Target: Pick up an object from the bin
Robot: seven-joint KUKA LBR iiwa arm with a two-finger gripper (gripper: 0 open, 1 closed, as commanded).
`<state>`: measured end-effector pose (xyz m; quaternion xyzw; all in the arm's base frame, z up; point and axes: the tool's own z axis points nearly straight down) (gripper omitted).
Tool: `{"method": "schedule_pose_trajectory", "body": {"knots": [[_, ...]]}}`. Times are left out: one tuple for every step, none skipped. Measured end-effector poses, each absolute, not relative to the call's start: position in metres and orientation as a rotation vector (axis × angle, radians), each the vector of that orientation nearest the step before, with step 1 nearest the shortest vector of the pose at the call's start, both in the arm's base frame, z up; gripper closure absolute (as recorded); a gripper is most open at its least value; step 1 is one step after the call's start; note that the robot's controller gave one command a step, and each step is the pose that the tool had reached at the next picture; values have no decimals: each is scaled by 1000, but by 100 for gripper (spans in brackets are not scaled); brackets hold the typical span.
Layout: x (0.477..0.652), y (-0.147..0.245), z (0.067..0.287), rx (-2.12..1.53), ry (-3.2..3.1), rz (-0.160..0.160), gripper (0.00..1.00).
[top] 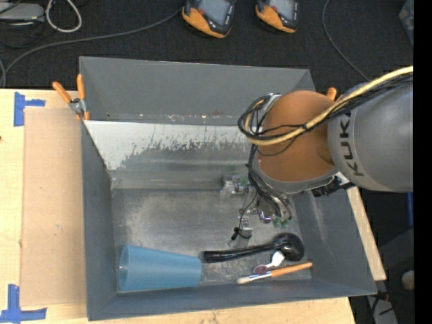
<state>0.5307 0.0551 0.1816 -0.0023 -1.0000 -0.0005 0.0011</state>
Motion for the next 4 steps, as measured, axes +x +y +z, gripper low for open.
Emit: {"method": "schedule_pose_trajectory", "body": {"knots": [[531,55,182,-8,-3139,-2,0],[544,38,90,204,-3135,-2,0],[538,26,70,381,-3124,-4,100],[538,26,70,380,-3124,-4,100]]}}
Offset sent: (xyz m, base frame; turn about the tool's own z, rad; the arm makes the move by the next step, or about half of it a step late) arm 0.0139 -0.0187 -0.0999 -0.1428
